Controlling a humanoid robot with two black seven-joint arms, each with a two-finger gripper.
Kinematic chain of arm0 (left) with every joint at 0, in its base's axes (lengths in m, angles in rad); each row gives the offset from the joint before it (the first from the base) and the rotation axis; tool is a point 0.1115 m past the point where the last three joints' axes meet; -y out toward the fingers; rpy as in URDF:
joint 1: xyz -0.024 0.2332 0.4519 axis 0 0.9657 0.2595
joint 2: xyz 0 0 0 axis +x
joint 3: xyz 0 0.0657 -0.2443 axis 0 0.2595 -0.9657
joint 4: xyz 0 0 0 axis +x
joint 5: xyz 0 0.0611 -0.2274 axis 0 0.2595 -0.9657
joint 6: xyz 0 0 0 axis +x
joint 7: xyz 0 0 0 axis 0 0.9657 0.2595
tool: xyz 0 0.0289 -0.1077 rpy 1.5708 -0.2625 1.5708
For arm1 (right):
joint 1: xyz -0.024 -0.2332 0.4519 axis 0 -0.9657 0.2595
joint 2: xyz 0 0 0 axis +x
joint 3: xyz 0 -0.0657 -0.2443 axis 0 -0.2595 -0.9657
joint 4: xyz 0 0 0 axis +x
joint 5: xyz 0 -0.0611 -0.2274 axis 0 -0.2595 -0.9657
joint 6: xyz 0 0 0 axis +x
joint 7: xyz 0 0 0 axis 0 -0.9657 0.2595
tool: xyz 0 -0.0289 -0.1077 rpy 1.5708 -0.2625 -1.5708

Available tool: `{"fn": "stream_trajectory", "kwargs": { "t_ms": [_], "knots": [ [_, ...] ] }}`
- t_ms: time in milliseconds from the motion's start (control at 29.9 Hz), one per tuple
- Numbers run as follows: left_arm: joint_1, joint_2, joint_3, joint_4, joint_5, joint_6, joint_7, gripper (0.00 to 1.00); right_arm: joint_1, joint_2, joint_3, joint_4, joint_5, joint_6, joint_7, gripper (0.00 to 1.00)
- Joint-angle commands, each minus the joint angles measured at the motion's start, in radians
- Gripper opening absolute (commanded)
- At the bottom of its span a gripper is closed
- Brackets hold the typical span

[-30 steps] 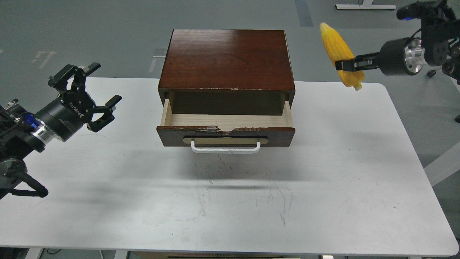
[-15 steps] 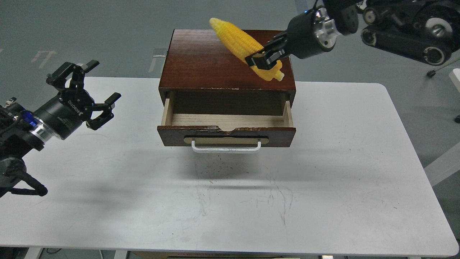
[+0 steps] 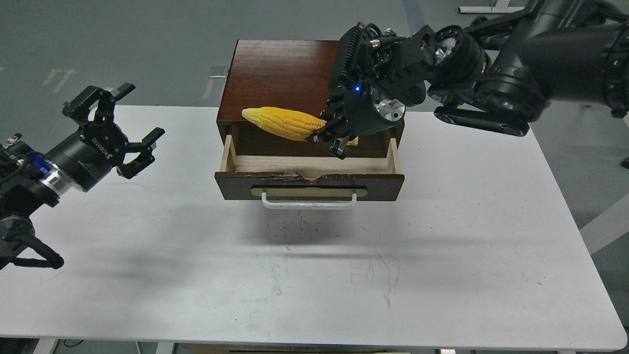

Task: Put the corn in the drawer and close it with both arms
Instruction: 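Lower the corn cob into the open drawer and open the right gripper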

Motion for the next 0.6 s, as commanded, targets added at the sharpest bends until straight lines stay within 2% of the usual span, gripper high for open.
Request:
{"fn": "stream_trajectory", "kwargs": {
  "t_ms": [0, 200, 267, 334, 367, 568],
  "knots": [
    [0.002, 0.000, 0.000, 0.000, 0.000, 0.000, 0.000, 1.00, -0.035, 0.013, -0.026, -0.015, 0.000, -0.028, 0.000, 0.19],
    [0.002, 0.000, 0.000, 0.000, 0.000, 0.000, 0.000, 1.00, -0.062, 0.010, -0.035, -0.029, 0.000, -0.031, 0.000, 0.35],
    [0.003, 0.000, -0.001, 0.000, 0.000, 0.000, 0.000, 1.00, -0.062, 0.010, -0.038, -0.028, 0.002, -0.031, 0.000, 0.59],
    [0.003, 0.000, 0.000, 0.000, 0.000, 0.000, 0.000, 1.00, -0.062, 0.010, -0.040, -0.029, 0.002, -0.031, 0.000, 0.67],
    [0.003, 0.000, 0.000, 0.000, 0.000, 0.000, 0.000, 1.00, -0.063, 0.010, -0.046, -0.029, 0.008, -0.033, 0.000, 0.78],
    [0.003, -0.002, -0.001, 0.000, 0.000, 0.000, 0.000, 1.00, -0.063, 0.010, -0.043, -0.025, 0.017, -0.033, 0.000, 0.92]
  ]
}}
